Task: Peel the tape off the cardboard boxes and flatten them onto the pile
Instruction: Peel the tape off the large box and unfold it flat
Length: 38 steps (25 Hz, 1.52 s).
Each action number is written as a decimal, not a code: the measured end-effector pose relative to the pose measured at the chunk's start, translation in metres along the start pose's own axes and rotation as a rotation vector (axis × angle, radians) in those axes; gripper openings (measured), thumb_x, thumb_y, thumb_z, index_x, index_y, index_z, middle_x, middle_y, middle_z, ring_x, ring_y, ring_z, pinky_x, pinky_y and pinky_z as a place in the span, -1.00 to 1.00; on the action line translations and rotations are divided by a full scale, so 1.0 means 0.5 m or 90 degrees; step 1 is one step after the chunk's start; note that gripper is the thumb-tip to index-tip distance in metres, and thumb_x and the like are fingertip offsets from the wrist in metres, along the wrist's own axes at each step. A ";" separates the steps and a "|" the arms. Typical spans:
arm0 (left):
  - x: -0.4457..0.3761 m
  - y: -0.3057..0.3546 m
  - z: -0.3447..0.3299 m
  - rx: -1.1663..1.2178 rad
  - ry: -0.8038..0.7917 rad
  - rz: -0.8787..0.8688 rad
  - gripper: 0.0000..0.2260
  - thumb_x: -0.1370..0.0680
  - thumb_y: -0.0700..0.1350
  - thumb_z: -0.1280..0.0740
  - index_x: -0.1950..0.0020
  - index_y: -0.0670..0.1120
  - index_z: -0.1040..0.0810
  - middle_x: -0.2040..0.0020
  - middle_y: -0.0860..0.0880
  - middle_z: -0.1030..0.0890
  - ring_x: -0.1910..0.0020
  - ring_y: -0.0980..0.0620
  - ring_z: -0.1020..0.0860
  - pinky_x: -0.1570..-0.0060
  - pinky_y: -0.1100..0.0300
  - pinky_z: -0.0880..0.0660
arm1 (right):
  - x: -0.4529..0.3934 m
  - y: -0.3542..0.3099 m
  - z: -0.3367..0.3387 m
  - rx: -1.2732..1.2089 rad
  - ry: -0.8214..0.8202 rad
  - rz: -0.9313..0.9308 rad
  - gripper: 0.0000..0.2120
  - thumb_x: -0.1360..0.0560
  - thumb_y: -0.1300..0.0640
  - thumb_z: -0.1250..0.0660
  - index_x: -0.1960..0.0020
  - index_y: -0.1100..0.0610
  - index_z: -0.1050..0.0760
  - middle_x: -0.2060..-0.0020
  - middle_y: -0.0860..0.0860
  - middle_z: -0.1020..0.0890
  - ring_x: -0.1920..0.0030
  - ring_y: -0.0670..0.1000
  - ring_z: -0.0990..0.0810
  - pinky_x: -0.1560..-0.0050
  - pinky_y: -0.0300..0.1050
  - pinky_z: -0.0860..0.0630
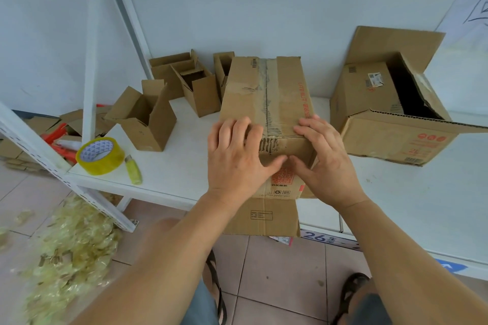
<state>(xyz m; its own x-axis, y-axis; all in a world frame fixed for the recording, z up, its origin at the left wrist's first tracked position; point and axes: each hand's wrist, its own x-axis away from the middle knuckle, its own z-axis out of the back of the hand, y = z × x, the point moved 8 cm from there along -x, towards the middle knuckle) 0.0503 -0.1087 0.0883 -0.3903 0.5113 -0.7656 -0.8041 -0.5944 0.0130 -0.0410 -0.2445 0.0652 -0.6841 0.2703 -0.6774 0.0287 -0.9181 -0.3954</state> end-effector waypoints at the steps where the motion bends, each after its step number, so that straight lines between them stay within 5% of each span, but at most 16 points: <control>1: -0.003 0.005 0.003 0.003 0.015 0.018 -0.46 -0.38 0.31 -0.36 -0.03 -0.15 -0.59 -0.08 -0.13 -0.57 -0.10 -0.18 -0.50 -0.27 -0.11 -0.32 | 0.001 0.002 0.001 0.000 -0.009 0.001 -0.46 -0.40 0.22 -0.52 -0.34 0.18 -0.46 -0.35 0.06 -0.47 -0.47 0.12 -0.31 -0.51 -0.10 -0.16; 14: 0.001 0.008 -0.001 0.020 0.054 0.028 -0.65 -0.39 0.08 -0.36 0.00 -0.17 -0.58 -0.03 -0.10 -0.60 -0.07 -0.17 -0.54 -0.32 -0.22 -0.29 | -0.001 -0.004 0.000 -0.001 0.004 -0.004 -0.50 -0.40 0.18 -0.47 -0.32 0.17 -0.48 -0.33 0.06 -0.49 -0.45 0.12 -0.33 -0.47 0.04 -0.27; 18: 0.007 0.004 0.008 0.078 0.111 -0.015 -0.78 -0.41 -0.01 -0.42 0.08 -0.11 -0.48 0.00 -0.09 -0.59 -0.04 -0.13 -0.56 -0.32 -0.31 -0.25 | -0.025 -0.028 0.023 0.088 0.038 0.048 -0.62 -0.44 0.01 -0.40 -0.23 0.11 -0.57 -0.23 0.00 -0.58 -0.30 0.08 -0.50 -0.34 0.12 -0.34; 25: 0.003 0.003 0.008 0.105 0.116 -0.050 -0.88 -0.50 -0.09 -0.39 0.22 -0.08 -0.59 0.03 -0.02 -0.63 -0.06 -0.07 -0.60 -0.31 -0.23 -0.31 | -0.064 -0.068 0.001 0.157 -0.029 0.195 -0.78 -0.53 0.07 -0.38 -0.17 -0.01 -0.64 -0.08 -0.02 -0.63 0.01 0.12 -0.56 -0.01 -0.03 -0.38; 33: 0.000 -0.024 0.006 0.218 0.091 -0.062 -0.83 -0.50 -0.05 -0.40 0.21 -0.12 -0.54 -0.01 -0.02 -0.65 -0.12 -0.04 -0.59 -0.36 -0.09 -0.31 | -0.078 -0.093 -0.002 0.212 -0.022 0.314 -0.90 -0.54 0.11 -0.38 0.00 0.00 -0.66 0.02 0.00 -0.64 0.12 0.09 -0.48 0.13 -0.03 -0.37; 38: 0.000 -0.037 -0.010 0.295 0.017 0.005 -0.48 -0.54 0.30 -0.19 -0.12 -0.15 -0.54 -0.04 -0.02 -0.61 -0.14 0.00 -0.53 -0.44 -0.09 -0.18 | -0.112 -0.096 0.000 0.086 -0.081 0.166 -0.88 -0.54 0.04 -0.32 0.08 0.00 -0.62 0.15 -0.19 -0.61 0.14 0.01 -0.50 0.14 -0.09 -0.46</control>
<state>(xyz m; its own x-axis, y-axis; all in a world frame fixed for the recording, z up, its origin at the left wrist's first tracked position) 0.0676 -0.1009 0.0847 -0.3902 0.4887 -0.7803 -0.9192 -0.2547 0.3002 -0.0040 -0.2156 0.1218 -0.7519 -0.0102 -0.6592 0.1244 -0.9841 -0.1267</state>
